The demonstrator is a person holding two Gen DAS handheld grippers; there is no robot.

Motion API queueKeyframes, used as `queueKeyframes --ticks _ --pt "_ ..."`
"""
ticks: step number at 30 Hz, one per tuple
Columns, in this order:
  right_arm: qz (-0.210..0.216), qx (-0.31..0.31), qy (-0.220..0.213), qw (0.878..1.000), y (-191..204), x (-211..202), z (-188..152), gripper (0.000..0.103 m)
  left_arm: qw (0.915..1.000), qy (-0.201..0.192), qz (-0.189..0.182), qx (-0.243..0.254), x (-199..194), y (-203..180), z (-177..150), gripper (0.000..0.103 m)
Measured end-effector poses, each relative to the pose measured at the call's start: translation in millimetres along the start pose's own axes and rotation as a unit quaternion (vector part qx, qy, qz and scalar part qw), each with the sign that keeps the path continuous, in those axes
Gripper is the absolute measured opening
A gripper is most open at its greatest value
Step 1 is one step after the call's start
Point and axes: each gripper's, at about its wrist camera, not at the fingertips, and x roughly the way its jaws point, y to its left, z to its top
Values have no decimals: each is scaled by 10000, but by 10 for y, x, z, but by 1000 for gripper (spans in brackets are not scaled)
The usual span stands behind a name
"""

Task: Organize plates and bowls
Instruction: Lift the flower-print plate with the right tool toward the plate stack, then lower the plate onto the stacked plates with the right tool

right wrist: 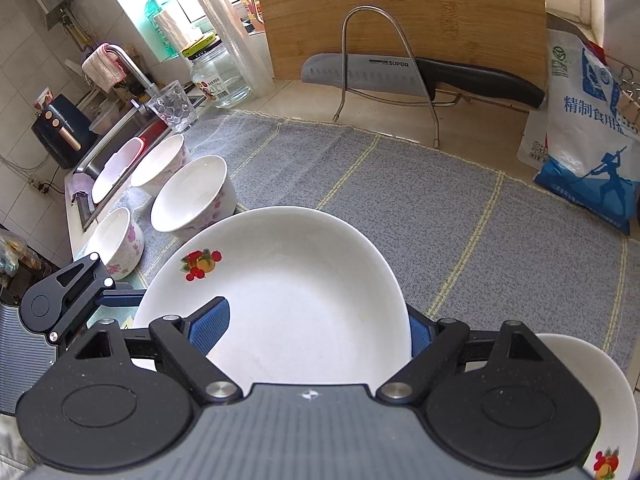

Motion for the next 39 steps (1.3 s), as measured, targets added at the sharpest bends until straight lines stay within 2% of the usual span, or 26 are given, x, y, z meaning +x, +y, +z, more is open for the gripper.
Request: queueKeyframes --ticks 23,31,39 --pt "-681 813 -394 9936 -615 -779 -690 91 9943 -163 -871 599 375 -580 378 102" --pt "-767 996 -386 9913 -768 -823 -854 91 9922 -19 -1056 663 517 -690 404 102" --pt "-795 1074 -365 9904 -882 -788 -906 91 9919 -23 -1063 694 576 -709 455 102"
